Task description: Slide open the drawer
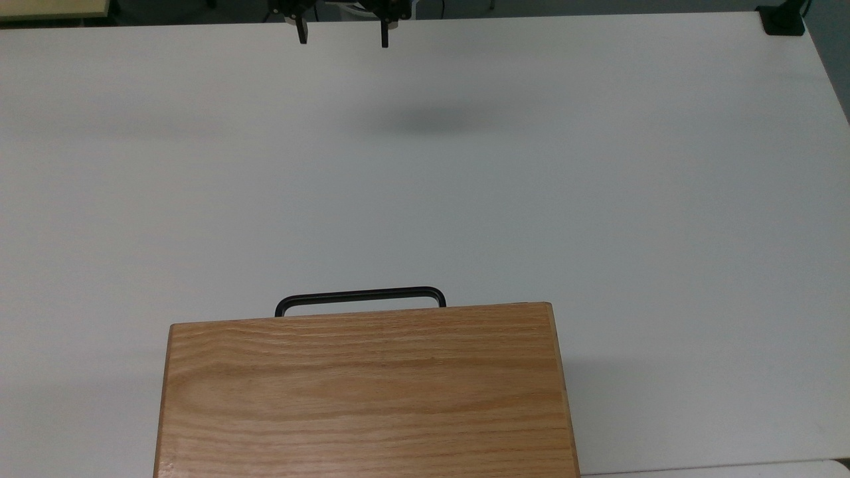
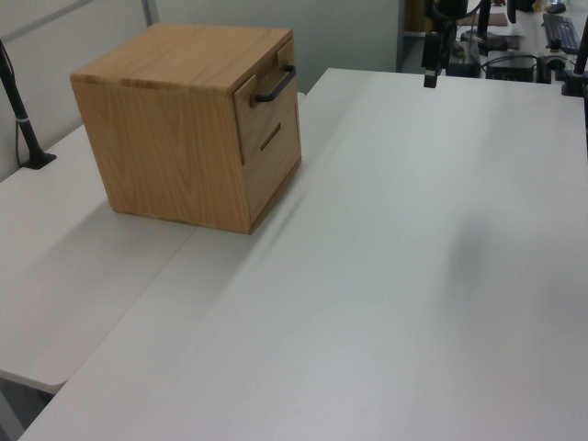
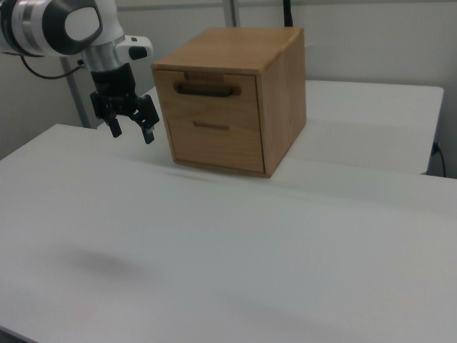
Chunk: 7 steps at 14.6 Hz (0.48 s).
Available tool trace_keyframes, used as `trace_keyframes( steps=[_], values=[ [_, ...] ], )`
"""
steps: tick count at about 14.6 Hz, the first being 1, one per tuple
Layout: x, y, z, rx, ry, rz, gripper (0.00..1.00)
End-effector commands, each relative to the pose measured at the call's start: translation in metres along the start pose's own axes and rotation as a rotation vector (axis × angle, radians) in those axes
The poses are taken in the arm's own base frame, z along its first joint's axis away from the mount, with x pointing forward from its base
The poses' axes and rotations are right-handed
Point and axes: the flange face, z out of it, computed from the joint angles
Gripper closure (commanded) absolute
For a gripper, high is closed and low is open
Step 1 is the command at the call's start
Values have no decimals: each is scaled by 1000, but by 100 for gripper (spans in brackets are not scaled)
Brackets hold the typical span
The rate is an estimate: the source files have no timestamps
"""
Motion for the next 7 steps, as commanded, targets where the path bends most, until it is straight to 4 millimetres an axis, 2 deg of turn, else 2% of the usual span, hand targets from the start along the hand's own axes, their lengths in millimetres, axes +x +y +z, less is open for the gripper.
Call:
trace_keyframes(
  steps=[1, 2, 4, 5, 6, 7],
  values=[
    [2, -5, 6, 16, 3, 25, 0],
    [7, -5, 8, 22, 12, 105, 1],
    [21, -7, 2, 67, 108, 379, 3],
    [31, -8, -1, 115, 166, 596, 3],
    [38, -7, -7, 149, 208, 718, 3],
    [46, -7, -3, 175, 230, 818, 2]
  ],
)
